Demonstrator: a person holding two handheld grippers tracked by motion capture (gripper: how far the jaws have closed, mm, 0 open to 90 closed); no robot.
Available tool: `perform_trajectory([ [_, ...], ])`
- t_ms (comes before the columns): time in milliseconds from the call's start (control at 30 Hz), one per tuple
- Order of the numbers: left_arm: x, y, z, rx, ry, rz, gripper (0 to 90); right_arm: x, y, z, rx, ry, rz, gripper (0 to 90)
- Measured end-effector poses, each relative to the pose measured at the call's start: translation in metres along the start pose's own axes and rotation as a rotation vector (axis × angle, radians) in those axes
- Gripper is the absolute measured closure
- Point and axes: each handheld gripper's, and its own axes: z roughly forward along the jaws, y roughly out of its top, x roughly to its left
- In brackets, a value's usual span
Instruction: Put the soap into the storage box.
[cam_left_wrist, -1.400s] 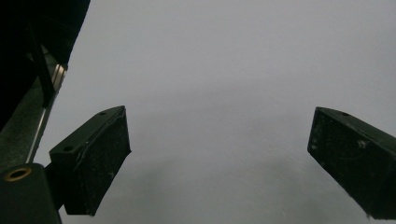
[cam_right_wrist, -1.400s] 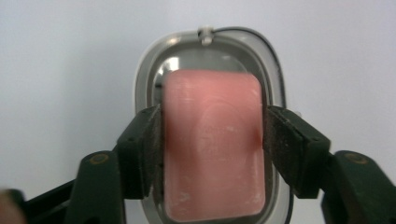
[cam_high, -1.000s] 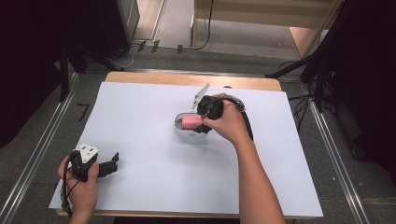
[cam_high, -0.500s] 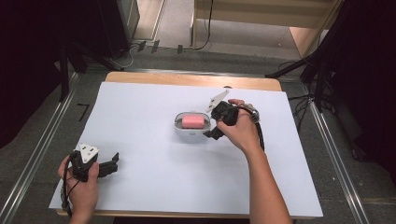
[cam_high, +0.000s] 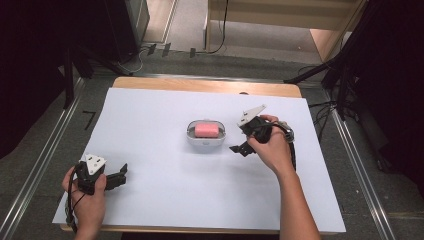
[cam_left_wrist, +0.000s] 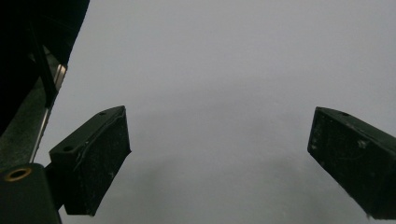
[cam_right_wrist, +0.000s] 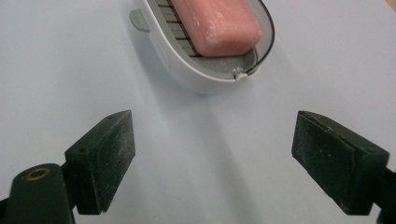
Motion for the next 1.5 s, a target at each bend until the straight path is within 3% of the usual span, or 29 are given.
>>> perform_trajectory([
  [500,-0.001,0.0,0.0,0.004,0.004,0.006,6.2,0.004,-0.043,-0.011,-0.009,-0.026,0.064,14.0],
  [1067,-0.001,0.0,0.0,0.001,0.005,0.007,6.2,0.011,-0.094,-0.021,-0.055,-0.041,0.135,13.8],
  [1500,-0.002,0.0,0.0,0.004,0.01,0.016,6.3,0.018,-0.13,-0.035,-0.092,-0.093,0.192,13.8],
])
